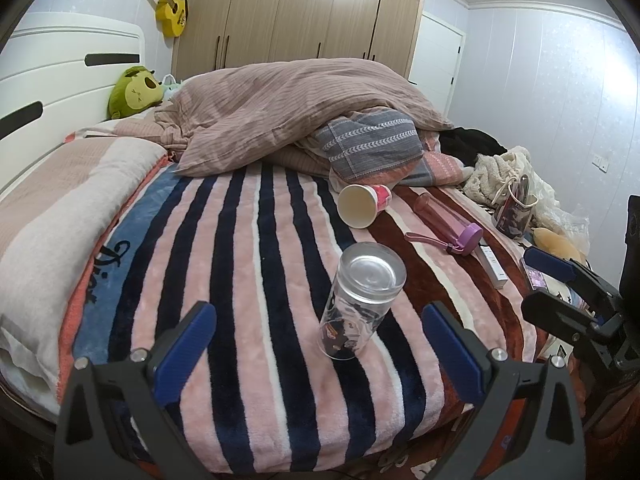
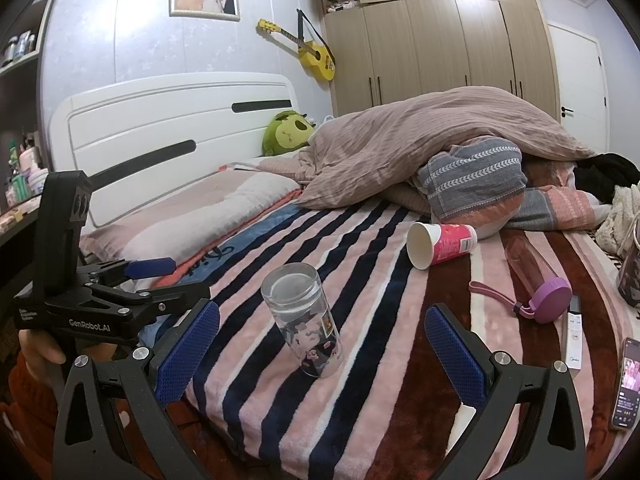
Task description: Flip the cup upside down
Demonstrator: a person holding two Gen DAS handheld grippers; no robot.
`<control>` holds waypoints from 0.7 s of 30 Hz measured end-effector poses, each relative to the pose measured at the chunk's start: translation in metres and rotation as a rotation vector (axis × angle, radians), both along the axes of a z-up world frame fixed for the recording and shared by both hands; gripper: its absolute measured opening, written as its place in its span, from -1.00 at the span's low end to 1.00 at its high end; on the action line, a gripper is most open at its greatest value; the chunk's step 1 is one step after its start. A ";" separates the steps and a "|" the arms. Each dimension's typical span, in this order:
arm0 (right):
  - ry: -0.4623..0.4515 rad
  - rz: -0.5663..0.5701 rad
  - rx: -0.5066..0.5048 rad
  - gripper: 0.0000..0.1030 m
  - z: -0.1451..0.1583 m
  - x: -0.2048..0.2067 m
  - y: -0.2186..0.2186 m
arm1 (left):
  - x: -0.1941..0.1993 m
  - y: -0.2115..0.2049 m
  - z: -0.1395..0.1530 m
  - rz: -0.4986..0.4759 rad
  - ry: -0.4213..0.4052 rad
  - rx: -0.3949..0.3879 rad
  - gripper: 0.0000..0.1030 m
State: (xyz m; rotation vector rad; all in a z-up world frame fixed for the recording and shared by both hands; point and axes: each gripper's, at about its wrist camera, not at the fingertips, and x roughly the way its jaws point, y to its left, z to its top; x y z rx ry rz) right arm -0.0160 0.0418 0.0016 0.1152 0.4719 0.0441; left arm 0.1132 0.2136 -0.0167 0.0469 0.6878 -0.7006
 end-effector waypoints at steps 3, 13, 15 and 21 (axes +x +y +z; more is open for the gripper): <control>-0.001 -0.001 -0.003 1.00 0.000 0.000 0.000 | -0.001 0.000 0.000 0.001 0.000 0.001 0.99; 0.001 0.003 -0.001 1.00 -0.001 0.000 0.000 | -0.001 -0.001 0.000 0.003 -0.001 0.001 0.99; 0.002 0.003 -0.001 1.00 -0.001 0.000 0.000 | -0.002 -0.001 0.001 0.002 -0.002 0.001 0.99; 0.002 0.004 -0.002 1.00 -0.002 0.000 0.000 | -0.002 -0.001 0.001 0.002 -0.001 0.001 0.99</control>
